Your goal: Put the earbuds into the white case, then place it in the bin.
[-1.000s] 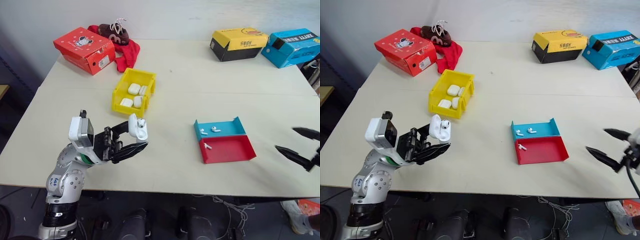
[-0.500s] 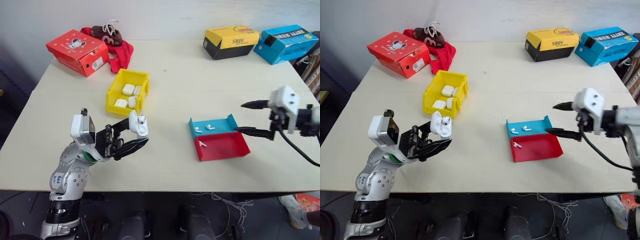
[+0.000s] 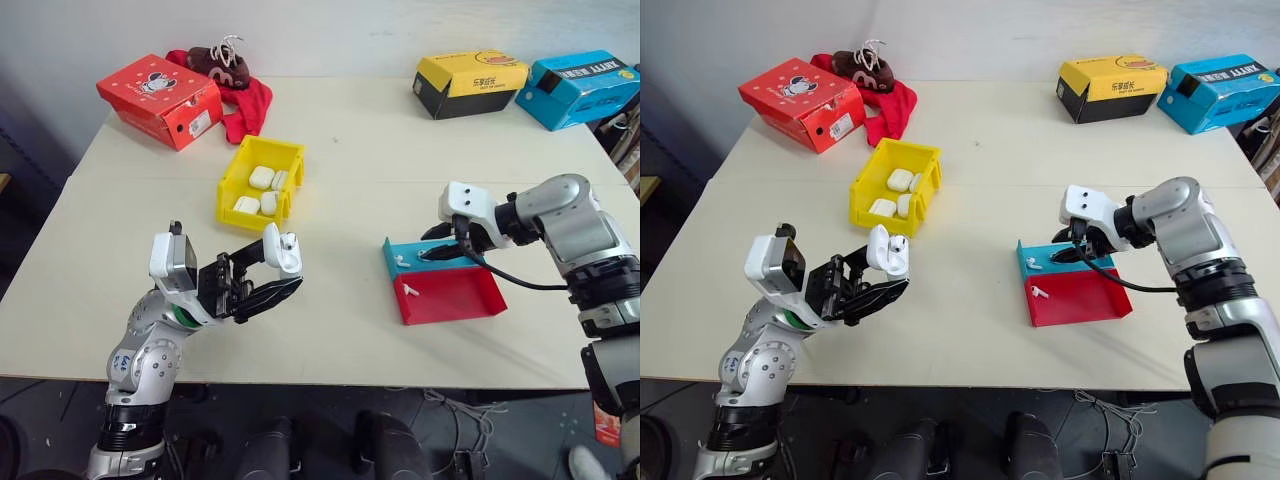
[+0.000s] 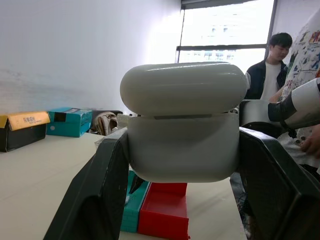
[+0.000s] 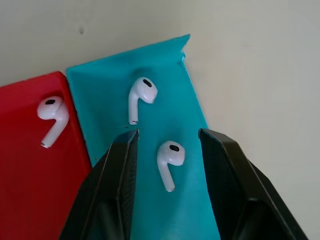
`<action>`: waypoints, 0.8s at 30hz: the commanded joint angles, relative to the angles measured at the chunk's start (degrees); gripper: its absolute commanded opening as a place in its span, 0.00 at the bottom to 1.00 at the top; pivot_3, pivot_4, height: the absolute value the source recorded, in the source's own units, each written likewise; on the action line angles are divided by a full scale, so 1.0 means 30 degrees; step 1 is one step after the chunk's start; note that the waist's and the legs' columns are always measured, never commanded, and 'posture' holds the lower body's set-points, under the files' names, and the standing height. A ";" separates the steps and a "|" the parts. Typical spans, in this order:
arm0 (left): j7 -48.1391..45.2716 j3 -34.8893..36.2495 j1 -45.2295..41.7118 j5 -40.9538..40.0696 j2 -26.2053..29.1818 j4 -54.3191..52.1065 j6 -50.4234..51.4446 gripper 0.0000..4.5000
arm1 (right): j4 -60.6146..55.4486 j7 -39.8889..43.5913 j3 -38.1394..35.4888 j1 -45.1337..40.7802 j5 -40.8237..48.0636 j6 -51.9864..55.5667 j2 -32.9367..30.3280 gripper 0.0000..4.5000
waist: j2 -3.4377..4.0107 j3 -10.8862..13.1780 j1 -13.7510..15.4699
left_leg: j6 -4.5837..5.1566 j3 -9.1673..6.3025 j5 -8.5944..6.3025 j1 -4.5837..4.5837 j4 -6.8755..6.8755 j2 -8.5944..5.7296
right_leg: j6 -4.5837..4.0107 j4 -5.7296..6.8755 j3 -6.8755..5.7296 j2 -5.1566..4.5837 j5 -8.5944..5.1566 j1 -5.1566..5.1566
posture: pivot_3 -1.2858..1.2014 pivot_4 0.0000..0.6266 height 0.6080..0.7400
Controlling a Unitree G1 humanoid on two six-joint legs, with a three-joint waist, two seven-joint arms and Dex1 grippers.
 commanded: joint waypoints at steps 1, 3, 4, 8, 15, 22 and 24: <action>0.0152 0.0038 0.0239 0.0050 0.0024 -0.1024 -0.0301 0.62 | 0.0634 0.0037 0.0198 -0.0609 -0.0762 -0.0551 0.0313 0.42 | 0.0000 0.0000 0.0006 | -0.0001 -0.0004 0.0000 0.0001 0.0000 0.0002 | -0.0001 0.0007 -0.0001 0.0000 0.0000 0.0001 | 0.52 0.24 1.00; 0.0240 0.0033 0.0332 0.0072 0.0020 -0.1145 -0.0312 0.62 | 0.0954 0.0219 0.0321 -0.0706 -0.1130 -0.0830 0.0443 0.42 | 0.0001 0.0000 0.0009 | -0.0002 -0.0003 0.0001 0.0000 0.0000 0.0001 | 0.0000 0.0006 0.0001 0.0000 0.0000 0.0001 | 0.52 0.24 1.00; 0.0275 0.0038 0.0345 0.0084 0.0021 -0.1165 -0.0318 0.62 | 0.1094 0.0289 0.0358 -0.0753 -0.1253 -0.0843 0.0482 0.42 | 0.0001 0.0000 0.0012 | -0.0002 -0.0004 0.0001 0.0000 0.0000 0.0001 | 0.0000 0.0007 0.0000 0.0000 0.0000 0.0001 | 0.52 0.24 1.00; 0.0243 0.0098 0.0378 0.0185 0.0179 -0.1131 -0.0380 0.62 | 0.1729 0.0339 0.0493 -0.0837 -0.1822 -0.1361 0.0600 0.42 | 0.0001 0.0000 -0.0001 | -0.0002 -0.0004 0.0001 0.0000 0.0000 0.0001 | 0.0000 0.0007 0.0001 0.0004 0.0000 0.0000 | 0.52 0.24 1.00; 0.0155 0.0141 0.0289 0.0222 0.0365 -0.1084 -0.0345 0.62 | 0.2642 0.0127 0.0456 -0.0720 -0.2561 -0.2218 0.0804 0.42 | 0.0001 0.0000 -0.0016 | -0.0005 0.0001 0.0002 0.0008 0.0002 0.0003 | 0.0000 0.0016 0.0009 0.0013 0.0000 0.0001 | 0.52 0.24 1.00; 0.0169 0.0104 0.0354 0.0255 0.0350 -0.1181 -0.0320 0.62 | 0.3115 0.0036 0.0471 -0.0792 -0.2797 -0.2669 0.0798 0.42 | 0.0001 0.0000 -0.0016 | -0.0009 0.0000 0.0004 0.0019 0.0012 0.0003 | -0.0001 0.0039 0.0016 0.0008 0.0000 0.0006 | 0.52 0.24 1.00; 0.0163 0.0102 0.0348 0.0259 0.0354 -0.1181 -0.0318 0.62 | 0.3099 0.0207 0.0509 -0.0761 -0.2777 -0.2965 0.0779 0.38 | 0.0001 0.0000 -0.0013 | -0.0009 0.0001 0.0004 0.0022 0.0013 0.0003 | -0.0001 0.0045 0.0018 0.0007 -0.0001 0.0007 | 0.52 0.24 1.00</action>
